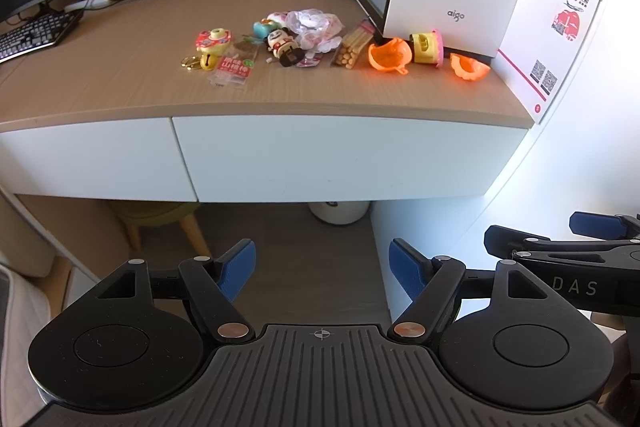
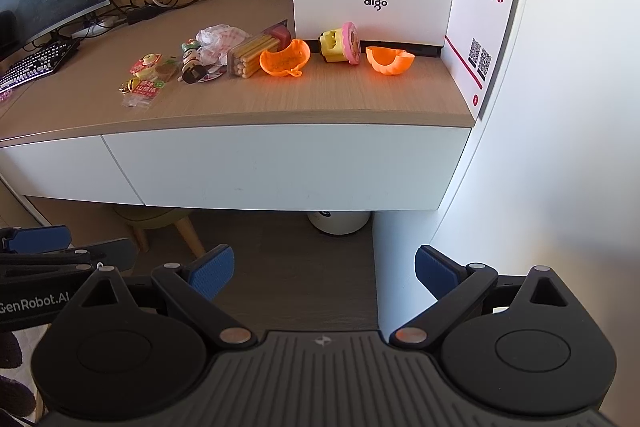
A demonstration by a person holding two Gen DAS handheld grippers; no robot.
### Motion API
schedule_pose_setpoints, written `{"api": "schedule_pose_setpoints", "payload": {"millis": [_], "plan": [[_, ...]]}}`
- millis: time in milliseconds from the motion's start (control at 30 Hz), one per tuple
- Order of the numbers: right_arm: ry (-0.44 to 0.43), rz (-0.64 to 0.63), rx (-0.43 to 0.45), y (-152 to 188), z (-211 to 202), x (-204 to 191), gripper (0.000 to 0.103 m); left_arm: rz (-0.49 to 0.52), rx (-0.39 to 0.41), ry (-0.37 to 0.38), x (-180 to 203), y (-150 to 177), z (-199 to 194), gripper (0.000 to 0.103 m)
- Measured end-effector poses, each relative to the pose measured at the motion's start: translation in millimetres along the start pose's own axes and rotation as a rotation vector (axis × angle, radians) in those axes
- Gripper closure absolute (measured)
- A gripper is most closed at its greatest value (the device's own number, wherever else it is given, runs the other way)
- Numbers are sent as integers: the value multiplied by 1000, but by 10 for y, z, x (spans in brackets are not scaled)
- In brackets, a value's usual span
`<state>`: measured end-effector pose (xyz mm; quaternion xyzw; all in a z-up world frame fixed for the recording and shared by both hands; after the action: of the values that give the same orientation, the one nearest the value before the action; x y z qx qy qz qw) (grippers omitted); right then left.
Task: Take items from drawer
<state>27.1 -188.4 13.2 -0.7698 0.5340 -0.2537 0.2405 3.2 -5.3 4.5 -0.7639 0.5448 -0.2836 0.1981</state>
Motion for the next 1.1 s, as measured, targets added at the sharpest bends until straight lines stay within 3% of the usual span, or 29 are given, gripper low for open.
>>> {"api": "schedule_pose_setpoints", "payload": {"millis": [1100], "plan": [[-1, 14, -7, 29, 16, 16, 5, -3, -2, 2, -13, 14, 11, 24]]}}
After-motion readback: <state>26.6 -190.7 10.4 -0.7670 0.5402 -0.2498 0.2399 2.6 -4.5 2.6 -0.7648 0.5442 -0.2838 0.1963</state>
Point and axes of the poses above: each gripper's, at about its wrist camera, not at the fingertips, and z roughly the way its jaws point, x to its right, y to its underside, the point moved 1 cm from there along z, roughly the way its jaws point, and after that the axes turned 11 degrees about -z, right-handed, at the moved point
